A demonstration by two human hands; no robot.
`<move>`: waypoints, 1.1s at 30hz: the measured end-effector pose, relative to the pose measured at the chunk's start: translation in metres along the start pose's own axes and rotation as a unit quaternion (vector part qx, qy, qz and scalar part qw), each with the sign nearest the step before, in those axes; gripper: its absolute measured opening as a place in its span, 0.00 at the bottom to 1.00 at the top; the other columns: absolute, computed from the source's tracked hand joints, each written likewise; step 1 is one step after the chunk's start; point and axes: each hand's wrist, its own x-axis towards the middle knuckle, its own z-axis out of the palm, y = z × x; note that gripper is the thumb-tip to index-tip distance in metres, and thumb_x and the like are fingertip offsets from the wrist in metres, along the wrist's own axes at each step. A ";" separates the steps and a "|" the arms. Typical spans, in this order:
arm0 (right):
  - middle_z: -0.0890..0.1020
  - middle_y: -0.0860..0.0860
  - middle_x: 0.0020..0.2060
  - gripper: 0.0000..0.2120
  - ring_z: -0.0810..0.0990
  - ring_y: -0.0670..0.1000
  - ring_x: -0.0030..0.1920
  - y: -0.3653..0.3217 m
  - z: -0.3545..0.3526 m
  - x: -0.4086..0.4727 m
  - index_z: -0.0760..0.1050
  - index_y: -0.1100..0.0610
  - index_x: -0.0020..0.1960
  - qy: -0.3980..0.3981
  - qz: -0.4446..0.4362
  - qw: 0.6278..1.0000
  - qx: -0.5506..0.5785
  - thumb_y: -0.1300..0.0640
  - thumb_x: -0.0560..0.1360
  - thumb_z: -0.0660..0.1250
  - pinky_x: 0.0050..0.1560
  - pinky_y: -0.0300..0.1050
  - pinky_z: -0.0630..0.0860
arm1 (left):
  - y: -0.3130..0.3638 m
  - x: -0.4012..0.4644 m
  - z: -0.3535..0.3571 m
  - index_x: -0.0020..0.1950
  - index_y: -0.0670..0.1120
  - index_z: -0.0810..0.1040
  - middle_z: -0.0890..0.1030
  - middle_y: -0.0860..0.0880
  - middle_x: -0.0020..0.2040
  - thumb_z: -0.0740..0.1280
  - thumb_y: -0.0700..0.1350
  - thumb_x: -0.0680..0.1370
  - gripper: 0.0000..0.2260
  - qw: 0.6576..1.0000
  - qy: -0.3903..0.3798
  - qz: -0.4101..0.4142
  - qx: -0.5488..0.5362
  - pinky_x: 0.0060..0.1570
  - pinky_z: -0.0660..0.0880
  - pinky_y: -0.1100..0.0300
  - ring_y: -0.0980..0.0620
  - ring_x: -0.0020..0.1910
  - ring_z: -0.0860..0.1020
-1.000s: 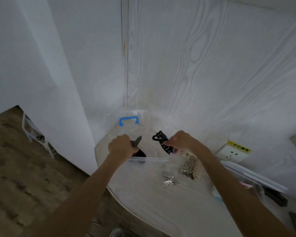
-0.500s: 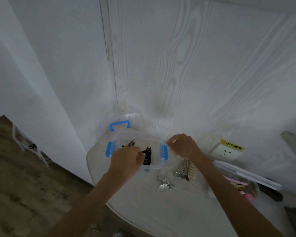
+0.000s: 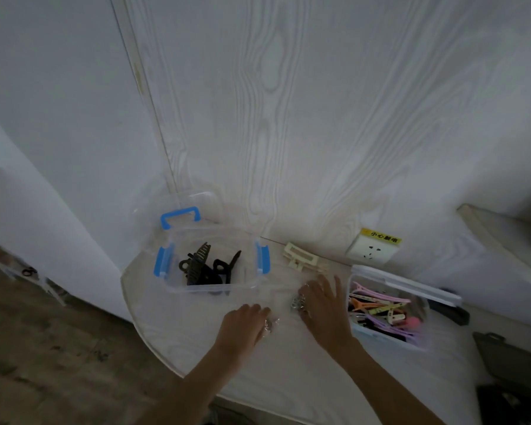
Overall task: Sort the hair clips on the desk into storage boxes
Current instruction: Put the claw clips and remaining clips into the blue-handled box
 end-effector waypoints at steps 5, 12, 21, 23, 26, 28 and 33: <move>0.83 0.50 0.38 0.23 0.82 0.54 0.46 -0.002 -0.003 0.001 0.78 0.54 0.38 0.026 -0.044 0.999 -0.014 0.50 0.46 0.80 0.60 0.51 0.65 | -0.003 -0.017 -0.015 0.61 0.58 0.73 0.80 0.58 0.56 0.60 0.56 0.77 0.14 0.988 0.112 0.006 -0.109 0.48 0.73 0.66 0.61 0.54 0.78; 0.80 0.49 0.40 0.21 0.78 0.51 0.44 0.004 -0.012 0.011 0.77 0.51 0.47 -0.047 -0.115 0.988 0.089 0.46 0.58 0.76 0.54 0.47 0.76 | -0.033 -0.013 -0.089 0.58 0.53 0.77 0.83 0.58 0.46 0.66 0.53 0.75 0.13 0.916 0.285 -0.107 -0.261 0.37 0.72 0.77 0.66 0.41 0.78; 0.72 0.33 0.47 0.16 0.70 0.40 0.51 -0.044 -0.085 0.036 0.70 0.43 0.54 0.092 -0.042 0.908 0.406 0.47 0.69 0.71 0.55 0.38 0.66 | -0.079 0.008 -0.096 0.58 0.50 0.77 0.83 0.52 0.50 0.66 0.51 0.76 0.12 0.904 0.248 -0.198 -0.288 0.40 0.71 0.72 0.59 0.44 0.79; 0.75 0.40 0.51 0.18 0.70 0.41 0.53 -0.064 -0.094 0.051 0.71 0.47 0.57 0.100 -0.076 0.904 0.409 0.44 0.70 0.70 0.57 0.38 0.66 | -0.084 0.013 -0.094 0.59 0.50 0.77 0.83 0.52 0.52 0.65 0.51 0.76 0.12 0.909 0.220 -0.214 -0.281 0.44 0.74 0.66 0.58 0.45 0.79; 0.76 0.45 0.54 0.20 0.68 0.40 0.54 -0.090 -0.095 0.073 0.71 0.49 0.58 0.098 -0.087 0.910 0.392 0.41 0.70 0.65 0.57 0.38 0.63 | -0.094 0.018 -0.092 0.58 0.50 0.77 0.83 0.52 0.53 0.65 0.51 0.76 0.12 0.915 0.195 -0.228 -0.270 0.48 0.74 0.62 0.56 0.48 0.80; 0.77 0.45 0.53 0.18 0.68 0.40 0.53 -0.099 -0.091 0.084 0.72 0.50 0.57 0.114 -0.085 0.918 0.370 0.43 0.71 0.66 0.56 0.38 0.63 | -0.101 0.020 -0.092 0.57 0.52 0.78 0.83 0.53 0.52 0.66 0.51 0.75 0.12 0.919 0.180 -0.233 -0.261 0.47 0.74 0.63 0.57 0.48 0.81; 0.78 0.47 0.53 0.17 0.72 0.46 0.56 -0.096 -0.071 0.101 0.73 0.51 0.56 0.127 -0.076 0.930 0.337 0.47 0.70 0.69 0.56 0.38 0.61 | -0.120 0.034 -0.092 0.55 0.52 0.79 0.83 0.55 0.49 0.66 0.53 0.74 0.11 0.942 0.150 -0.201 -0.224 0.51 0.77 0.58 0.56 0.49 0.81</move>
